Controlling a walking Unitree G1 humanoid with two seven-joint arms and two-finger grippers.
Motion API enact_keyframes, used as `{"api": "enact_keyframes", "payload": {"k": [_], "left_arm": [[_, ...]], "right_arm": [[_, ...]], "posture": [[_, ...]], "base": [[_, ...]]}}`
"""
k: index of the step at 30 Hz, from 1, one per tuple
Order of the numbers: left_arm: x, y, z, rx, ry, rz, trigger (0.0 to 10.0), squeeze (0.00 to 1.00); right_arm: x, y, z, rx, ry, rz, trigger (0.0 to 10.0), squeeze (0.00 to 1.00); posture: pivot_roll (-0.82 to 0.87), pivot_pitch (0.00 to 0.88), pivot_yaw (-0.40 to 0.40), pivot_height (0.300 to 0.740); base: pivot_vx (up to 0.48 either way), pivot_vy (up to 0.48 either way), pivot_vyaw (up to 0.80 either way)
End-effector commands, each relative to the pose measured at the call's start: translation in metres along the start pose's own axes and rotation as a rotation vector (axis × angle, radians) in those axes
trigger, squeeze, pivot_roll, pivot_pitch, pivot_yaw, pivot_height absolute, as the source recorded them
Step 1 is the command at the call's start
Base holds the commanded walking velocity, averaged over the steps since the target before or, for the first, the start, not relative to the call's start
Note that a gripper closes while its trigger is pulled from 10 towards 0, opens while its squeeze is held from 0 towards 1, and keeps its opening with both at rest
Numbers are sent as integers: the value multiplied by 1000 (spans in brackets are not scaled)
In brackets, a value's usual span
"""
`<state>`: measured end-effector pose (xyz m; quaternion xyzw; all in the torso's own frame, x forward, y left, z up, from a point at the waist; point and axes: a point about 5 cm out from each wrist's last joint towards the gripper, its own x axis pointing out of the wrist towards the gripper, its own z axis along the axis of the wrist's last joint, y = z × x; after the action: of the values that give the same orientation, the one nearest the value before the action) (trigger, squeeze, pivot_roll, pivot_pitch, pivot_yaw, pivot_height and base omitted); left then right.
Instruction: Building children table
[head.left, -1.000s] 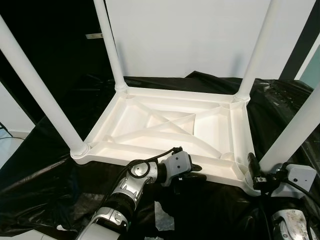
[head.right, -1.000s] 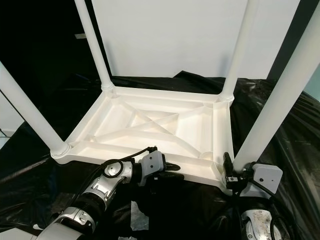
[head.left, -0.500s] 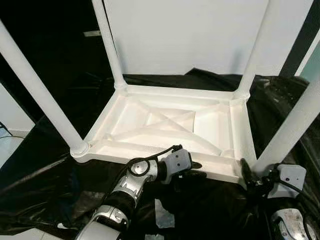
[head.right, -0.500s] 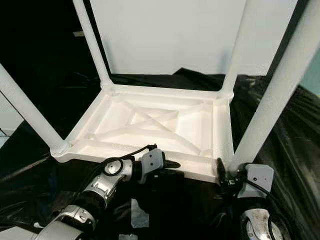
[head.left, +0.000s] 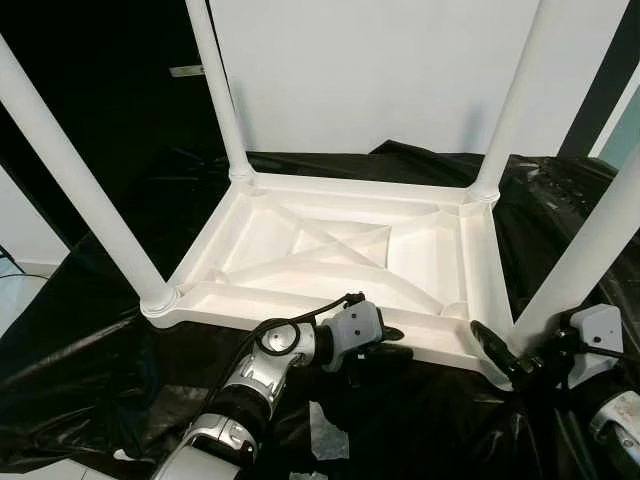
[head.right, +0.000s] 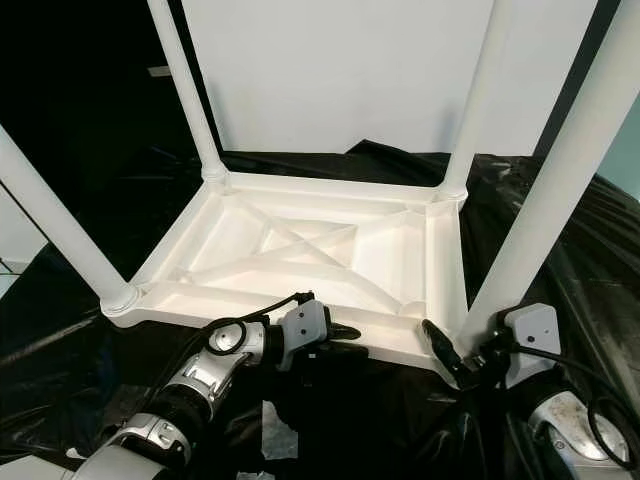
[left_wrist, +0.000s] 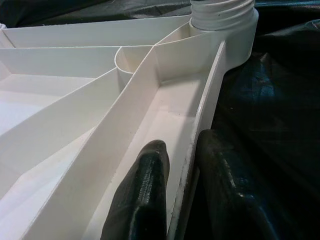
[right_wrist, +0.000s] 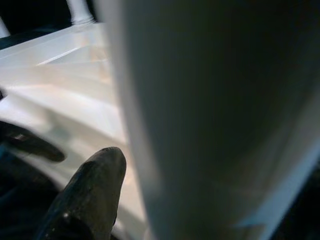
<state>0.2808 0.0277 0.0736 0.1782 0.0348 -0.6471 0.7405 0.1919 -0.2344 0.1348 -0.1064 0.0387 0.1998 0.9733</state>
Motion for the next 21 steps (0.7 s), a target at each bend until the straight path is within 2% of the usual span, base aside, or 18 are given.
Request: {"api": "enact_keyframes", "payload": {"k": [1,2,9,13,18,20,21], "left_arm": [[-2,-14,-33,-119,118,132,10000,0],[-1,-13,-32,-119,115,130,10000,0],[0,-14,-31,-118,112,126,10000,0],[0,-15,-31,-119,109,125,10000,0],[0,-15,-31,-119,111,126,10000,0],[0,-14,-31,-120,111,130,10000,0],[0,-14,-31,-120,111,130,10000,0]], "right_arm": [[-3,-1,-2,11,24,41,1608,0],[-6,-3,-1,-6,38,80,0,0],[-9,-6,-2,-16,64,113,0,0],[-13,-8,-7,8,102,129,0,0],[-13,3,-14,82,104,99,0,0],[-11,19,-21,137,81,-10,0,0],[-11,19,-21,137,81,-10,0,0]], "posture": [[-146,0,29,740],[-151,0,30,740],[-155,0,30,740],[-154,0,29,740],[-148,0,27,740],[-143,0,24,740],[-143,0,24,740]], "base": [[0,0,0],[0,0,0],[0,0,0],[0,0,0],[0,0,0],[0,0,0],[0,0,0]]}}
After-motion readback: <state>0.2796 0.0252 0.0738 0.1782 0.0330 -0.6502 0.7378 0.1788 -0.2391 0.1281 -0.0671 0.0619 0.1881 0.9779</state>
